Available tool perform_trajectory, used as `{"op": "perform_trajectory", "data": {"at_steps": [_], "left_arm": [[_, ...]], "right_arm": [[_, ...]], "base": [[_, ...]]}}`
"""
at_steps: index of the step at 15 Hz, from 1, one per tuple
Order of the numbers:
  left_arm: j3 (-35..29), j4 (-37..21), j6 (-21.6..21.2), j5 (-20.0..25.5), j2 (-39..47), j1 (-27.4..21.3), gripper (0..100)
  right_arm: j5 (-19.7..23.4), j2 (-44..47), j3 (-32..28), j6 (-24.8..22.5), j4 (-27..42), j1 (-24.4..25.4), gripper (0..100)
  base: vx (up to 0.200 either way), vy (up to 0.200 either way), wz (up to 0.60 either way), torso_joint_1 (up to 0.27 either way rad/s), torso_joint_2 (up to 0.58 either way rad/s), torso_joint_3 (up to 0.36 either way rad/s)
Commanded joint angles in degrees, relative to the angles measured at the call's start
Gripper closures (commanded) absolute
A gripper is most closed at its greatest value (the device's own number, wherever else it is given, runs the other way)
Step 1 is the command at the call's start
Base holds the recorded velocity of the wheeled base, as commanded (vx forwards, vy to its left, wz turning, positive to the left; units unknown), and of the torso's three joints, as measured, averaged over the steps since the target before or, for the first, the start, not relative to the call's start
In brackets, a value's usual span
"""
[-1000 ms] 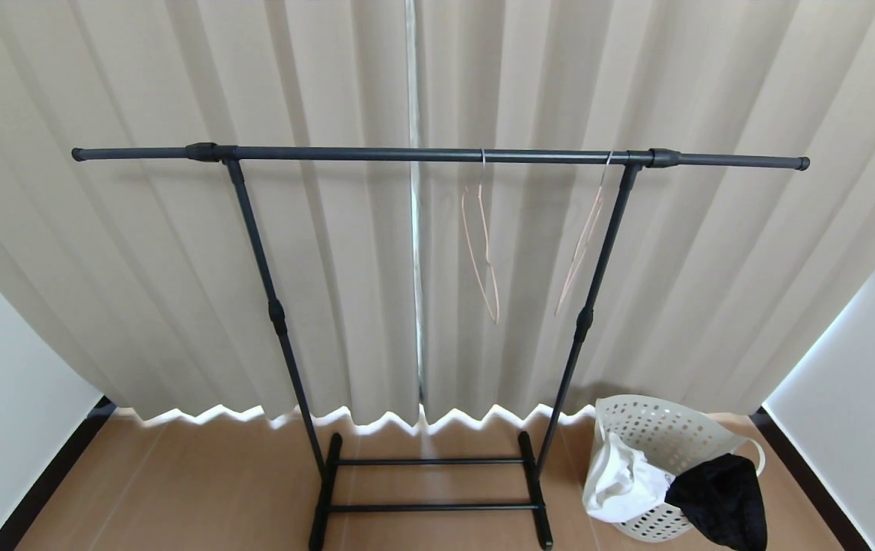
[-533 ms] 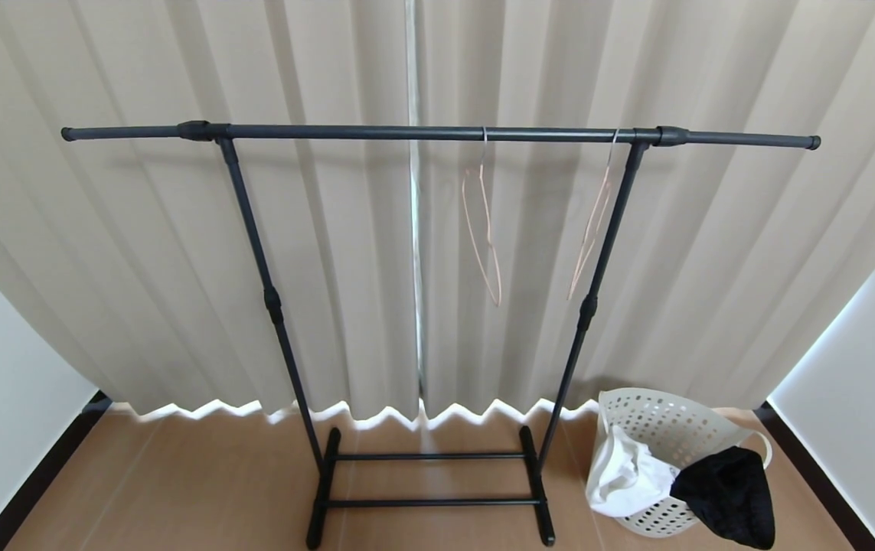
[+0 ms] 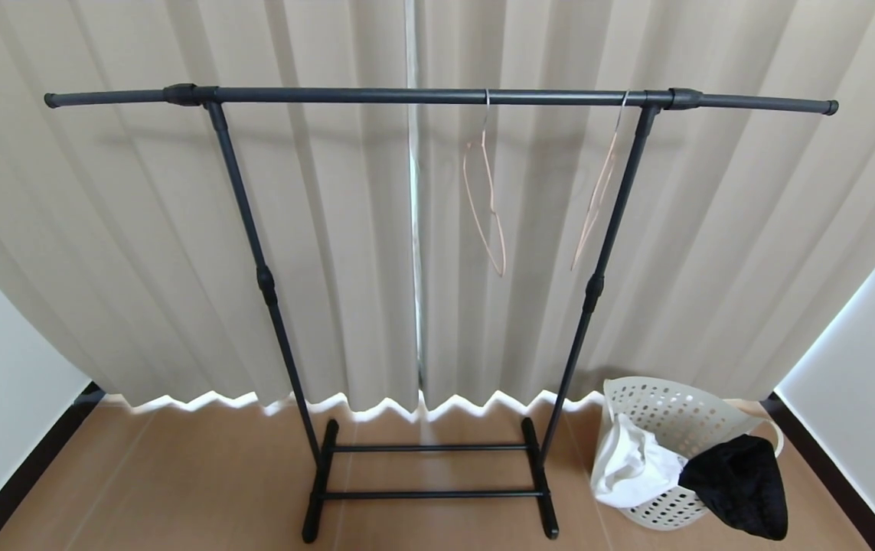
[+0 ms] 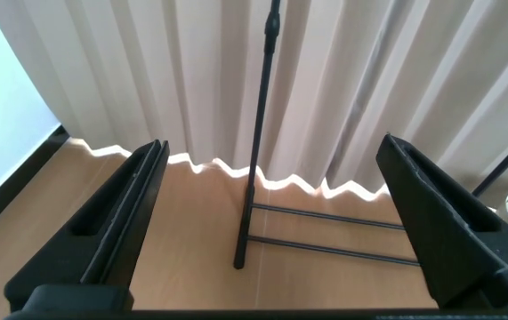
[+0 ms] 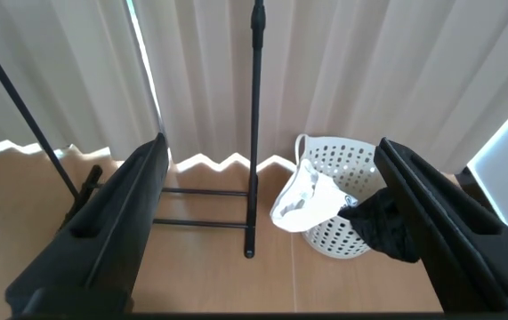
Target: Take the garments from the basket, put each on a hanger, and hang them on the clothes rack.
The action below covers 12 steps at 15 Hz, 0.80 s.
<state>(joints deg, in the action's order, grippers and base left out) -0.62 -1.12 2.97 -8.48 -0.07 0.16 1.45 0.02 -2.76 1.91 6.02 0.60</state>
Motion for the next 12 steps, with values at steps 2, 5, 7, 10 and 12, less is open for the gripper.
{"op": "perform_trajectory", "data": {"at_steps": [2,5,7,10,12], "left_arm": [[-0.08,-0.02,0.01,-0.04,0.07,0.02,0],[0.01,-0.02,0.01,-0.04,0.07,0.02,0],[0.01,-0.02,0.01,-0.04,0.07,0.02,0],[0.01,-0.02,0.01,-0.04,0.07,0.02,0],[-0.08,-0.02,0.01,-0.04,0.07,0.02,0]], "right_arm": [[0.04,-0.02,-0.06,0.02,0.04,0.02,0],[0.04,-0.02,0.03,0.02,0.04,0.02,0],[0.04,-0.02,0.03,0.02,-0.05,0.02,0],[0.04,-0.02,-0.06,0.02,0.04,0.02,0],[0.04,-0.02,0.03,0.02,0.04,0.02,0]], "base": [[0.000,0.000,0.00,-0.229,0.55,0.327],[0.000,0.000,0.00,-0.220,0.55,0.326],[0.000,0.000,0.00,-0.202,0.52,0.322],[0.000,0.000,0.00,-0.186,0.51,0.326],[0.000,0.000,0.00,-0.171,0.49,0.320]]}}
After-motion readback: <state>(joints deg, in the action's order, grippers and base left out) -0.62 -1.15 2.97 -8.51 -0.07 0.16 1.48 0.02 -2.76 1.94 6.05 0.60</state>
